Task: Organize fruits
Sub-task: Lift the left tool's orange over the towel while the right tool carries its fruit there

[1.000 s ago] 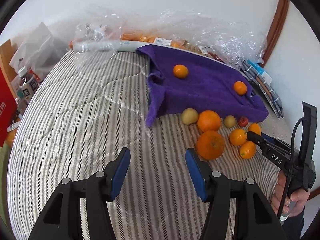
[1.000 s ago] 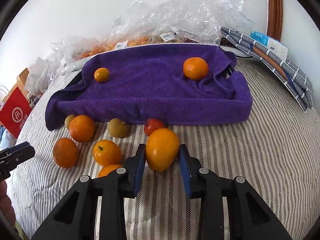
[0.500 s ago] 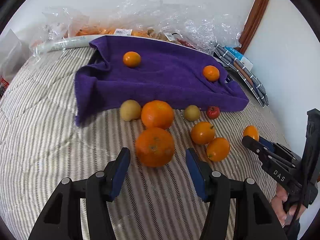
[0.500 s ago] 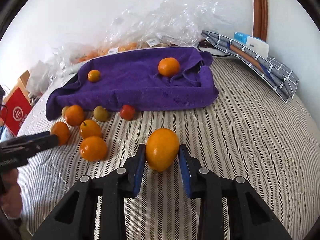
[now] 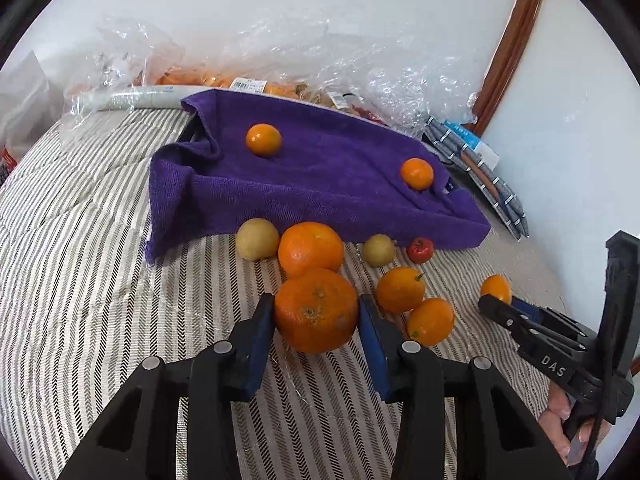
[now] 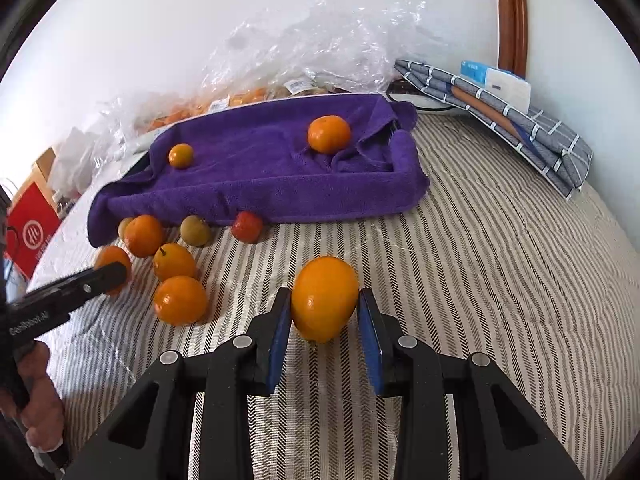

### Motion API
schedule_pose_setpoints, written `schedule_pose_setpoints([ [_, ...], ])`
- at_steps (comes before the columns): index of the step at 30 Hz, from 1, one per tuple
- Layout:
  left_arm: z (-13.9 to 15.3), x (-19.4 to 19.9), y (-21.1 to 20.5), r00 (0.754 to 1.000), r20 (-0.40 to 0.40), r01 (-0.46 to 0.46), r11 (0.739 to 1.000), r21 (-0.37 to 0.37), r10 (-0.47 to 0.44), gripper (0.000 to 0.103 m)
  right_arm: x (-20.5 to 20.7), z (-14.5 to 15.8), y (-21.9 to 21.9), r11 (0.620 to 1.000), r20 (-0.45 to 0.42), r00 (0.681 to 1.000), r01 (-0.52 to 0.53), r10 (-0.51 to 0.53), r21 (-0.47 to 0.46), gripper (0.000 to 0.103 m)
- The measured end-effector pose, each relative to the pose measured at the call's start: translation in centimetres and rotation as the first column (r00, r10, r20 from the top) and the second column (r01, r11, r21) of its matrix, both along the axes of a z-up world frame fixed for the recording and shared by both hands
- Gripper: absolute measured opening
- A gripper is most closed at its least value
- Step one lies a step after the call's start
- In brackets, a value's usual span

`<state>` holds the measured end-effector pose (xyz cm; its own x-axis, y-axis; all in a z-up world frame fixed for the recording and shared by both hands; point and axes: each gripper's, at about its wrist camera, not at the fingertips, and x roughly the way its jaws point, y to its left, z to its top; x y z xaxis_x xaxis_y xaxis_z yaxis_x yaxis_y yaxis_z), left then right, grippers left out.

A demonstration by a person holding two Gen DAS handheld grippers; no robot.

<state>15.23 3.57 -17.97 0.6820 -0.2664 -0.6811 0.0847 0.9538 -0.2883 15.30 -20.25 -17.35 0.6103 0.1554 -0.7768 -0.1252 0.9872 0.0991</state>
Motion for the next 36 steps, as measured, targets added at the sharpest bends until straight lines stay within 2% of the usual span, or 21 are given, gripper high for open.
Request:
schedule_pose_setpoints([
  [12, 0.7, -0.9, 1.1, 0.994, 0.060, -0.092, 0.996, -0.021, 0.093, 0.039, -0.6, 0.4, -0.1, 0.998, 0.034, 0.999, -0.043, 0.041, 0.053, 0.033],
  [25, 1.6, -2.0, 1.5, 0.984, 0.132, -0.116, 0.993, -0.020, 0.117, 0.039, -0.8, 0.8, -0.5, 0.994, 0.055, 0.997, -0.050, 0.045, 0.095, 0.033],
  [31, 1.7, -1.5, 1.6, 0.986, 0.112, -0.121, 0.993, -0.018, 0.122, 0.039, -1.6, 1.5, -0.9, 0.990, 0.105, 0.993, -0.068, 0.055, 0.124, 0.033],
  [36, 3.1, -0.6, 2.3, 0.987, 0.094, -0.131, 0.991, -0.038, 0.134, 0.039, -1.2, 2.3, 0.1, 0.993, 0.118, 0.990, -0.087, 0.077, 0.083, 0.033],
])
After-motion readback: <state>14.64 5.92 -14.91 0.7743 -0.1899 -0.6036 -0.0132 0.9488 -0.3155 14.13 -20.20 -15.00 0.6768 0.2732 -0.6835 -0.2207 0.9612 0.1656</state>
